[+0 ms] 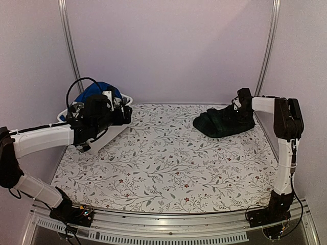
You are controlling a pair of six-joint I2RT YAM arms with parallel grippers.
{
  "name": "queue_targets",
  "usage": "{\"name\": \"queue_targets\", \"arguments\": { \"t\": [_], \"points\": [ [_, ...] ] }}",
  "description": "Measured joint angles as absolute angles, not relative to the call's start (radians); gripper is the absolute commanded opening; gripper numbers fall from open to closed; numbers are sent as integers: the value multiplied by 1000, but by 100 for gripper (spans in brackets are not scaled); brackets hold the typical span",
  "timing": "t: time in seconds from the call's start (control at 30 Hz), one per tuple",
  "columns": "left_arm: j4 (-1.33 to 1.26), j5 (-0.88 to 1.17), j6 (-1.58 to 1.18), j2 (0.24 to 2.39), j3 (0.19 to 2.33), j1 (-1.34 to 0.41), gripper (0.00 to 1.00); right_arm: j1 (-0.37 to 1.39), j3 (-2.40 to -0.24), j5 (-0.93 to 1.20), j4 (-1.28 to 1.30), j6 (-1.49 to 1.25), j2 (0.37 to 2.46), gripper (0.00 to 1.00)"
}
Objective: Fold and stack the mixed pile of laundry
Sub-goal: Move the square-folded skirt to the corner of the board.
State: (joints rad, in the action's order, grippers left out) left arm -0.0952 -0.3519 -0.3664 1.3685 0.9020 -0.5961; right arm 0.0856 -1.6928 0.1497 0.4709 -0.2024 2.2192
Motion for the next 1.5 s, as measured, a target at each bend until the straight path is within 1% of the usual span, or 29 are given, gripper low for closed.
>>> {"name": "queue_targets", "arguments": {
  "t": [0.07, 0.3, 0.37, 0.47, 0.57, 0.67, 0.77, 0.9, 1.13, 1.3, 1.4, 1.5],
  "points": [
    [-90, -352, -364, 1361, 902, -590, 100, 95, -1638, 157, 477, -196, 2162, 98],
    [-66, -335, -329, 1348, 918, -559, 100, 138, -1443, 179, 530, -183, 1864, 98],
    [-42, -324, -316, 1351, 942, -542, 100, 142, -1388, 187, 526, -183, 1814, 97],
    [-15, -321, -303, 1353, 974, -523, 100, 143, -1301, 195, 521, -184, 1796, 95],
    [-6, -321, -297, 1352, 984, -512, 100, 147, -1216, 195, 523, -187, 1806, 90],
    [9, -321, -292, 1351, 984, -501, 100, 160, -1181, 194, 524, -196, 1829, 80],
    [22, -321, -292, 1349, 984, -490, 100, 175, -1188, 196, 504, -202, 1864, 70],
    [25, -315, -292, 1345, 984, -477, 100, 183, -1257, 197, 471, -213, 1958, 62],
    [39, -302, -298, 1321, 985, -462, 100, 183, -1425, 224, 375, -270, 2104, 62],
    [56, -295, -304, 1318, 994, -447, 100, 182, -1530, 220, 355, -312, 2180, 62],
    [96, -295, -307, 1332, 1035, -434, 100, 168, -1600, 221, 352, -318, 2229, 63],
    [127, -296, -307, 1357, 1088, -415, 100, 150, -1626, 224, 348, -309, 2247, 64]
  ]
}}
